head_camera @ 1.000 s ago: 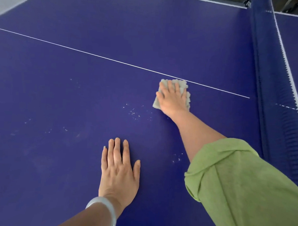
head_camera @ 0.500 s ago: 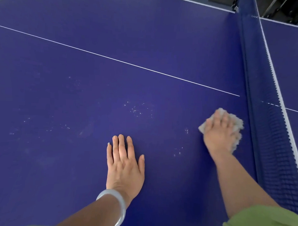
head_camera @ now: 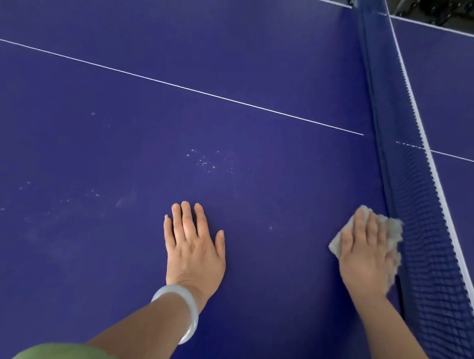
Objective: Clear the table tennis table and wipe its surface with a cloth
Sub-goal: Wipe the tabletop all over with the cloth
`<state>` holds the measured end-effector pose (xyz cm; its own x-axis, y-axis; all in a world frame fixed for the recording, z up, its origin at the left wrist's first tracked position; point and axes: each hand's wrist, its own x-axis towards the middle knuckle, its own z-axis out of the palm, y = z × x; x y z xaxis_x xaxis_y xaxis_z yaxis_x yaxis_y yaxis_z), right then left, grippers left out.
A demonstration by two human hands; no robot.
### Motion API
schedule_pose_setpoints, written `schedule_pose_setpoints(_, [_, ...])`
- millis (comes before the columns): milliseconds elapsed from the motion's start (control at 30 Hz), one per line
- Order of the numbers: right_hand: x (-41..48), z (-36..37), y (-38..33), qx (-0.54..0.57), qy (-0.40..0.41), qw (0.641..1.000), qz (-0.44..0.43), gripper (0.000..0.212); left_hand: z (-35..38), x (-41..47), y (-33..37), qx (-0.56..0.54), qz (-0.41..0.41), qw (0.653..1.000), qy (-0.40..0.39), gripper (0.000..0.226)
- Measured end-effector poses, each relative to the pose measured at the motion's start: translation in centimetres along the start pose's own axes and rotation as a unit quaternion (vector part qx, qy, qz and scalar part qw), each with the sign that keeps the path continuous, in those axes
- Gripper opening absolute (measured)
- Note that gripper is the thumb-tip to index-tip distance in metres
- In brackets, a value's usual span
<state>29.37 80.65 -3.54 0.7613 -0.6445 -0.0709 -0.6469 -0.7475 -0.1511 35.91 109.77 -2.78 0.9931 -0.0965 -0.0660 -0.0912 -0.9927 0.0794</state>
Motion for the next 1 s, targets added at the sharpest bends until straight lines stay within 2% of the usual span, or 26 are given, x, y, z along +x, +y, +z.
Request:
schedule_pose_setpoints(67, [-2.0,0.5,-2.2,-0.002,0.004,0.999,0.037,0.064,0.0,0.0,0.0,0.000,0.000,1.000,0.000,0.072])
schedule_pose_setpoints(133, [-2.4,1.1,-6.1,-0.023,-0.012,1.000,0.011,0.065,0.0,0.1,0.0,0.002,0.002,1.000,0.004,0.072])
schedule_pose_setpoints(267, [-2.8,2.1,-13.2,-0.014,-0.037,0.983,-0.179,0.063,0.1,0.0,0.1,0.007,0.003,1.000,0.009,0.073])
schedule_pose_setpoints(367, [-4.2,1.8,-11.6,-0.041,-0.047,0.958,-0.281,0.060,0.0,0.0,0.0,0.007,0.004,1.000,0.005,0.073])
schedule_pose_setpoints(433, [-5.2,1.5,-7.3,-0.053,-0.036,0.970,-0.233,0.060,-0.1,0.0,-0.1,0.003,0.005,1.000,0.008,0.073])
schedule_pose_setpoints(533, [-7.4,0.7,-1.7,-0.012,-0.030,0.999,-0.040,0.059,-0.1,0.0,0.1,0.001,0.005,1.000,0.011,0.073])
schedule_pose_setpoints(600, [-9.7,0.5,-1.6,-0.007,-0.022,0.999,0.026,0.062,-0.1,-0.1,0.1,0.006,0.004,1.000,0.007,0.073])
schedule_pose_setpoints(700, [-11.4,0.8,-6.5,-0.002,-0.012,1.000,0.004,0.066,-0.1,-0.1,0.1,0.007,0.002,1.000,0.003,0.072])
schedule_pose_setpoints(867, [-6.6,2.3,-14.8,-0.007,-0.040,0.989,-0.139,0.061,0.2,0.0,0.0,0.006,0.003,1.000,0.013,0.072])
schedule_pose_setpoints(933, [-3.8,2.2,-15.7,-0.022,-0.053,0.980,-0.190,0.060,0.1,0.0,0.0,0.007,0.001,1.000,0.014,0.072])
schedule_pose_setpoints(1000, [-2.0,1.7,-14.3,-0.020,-0.059,0.980,-0.187,0.060,0.1,0.0,0.1,0.003,-0.001,1.000,0.009,0.072])
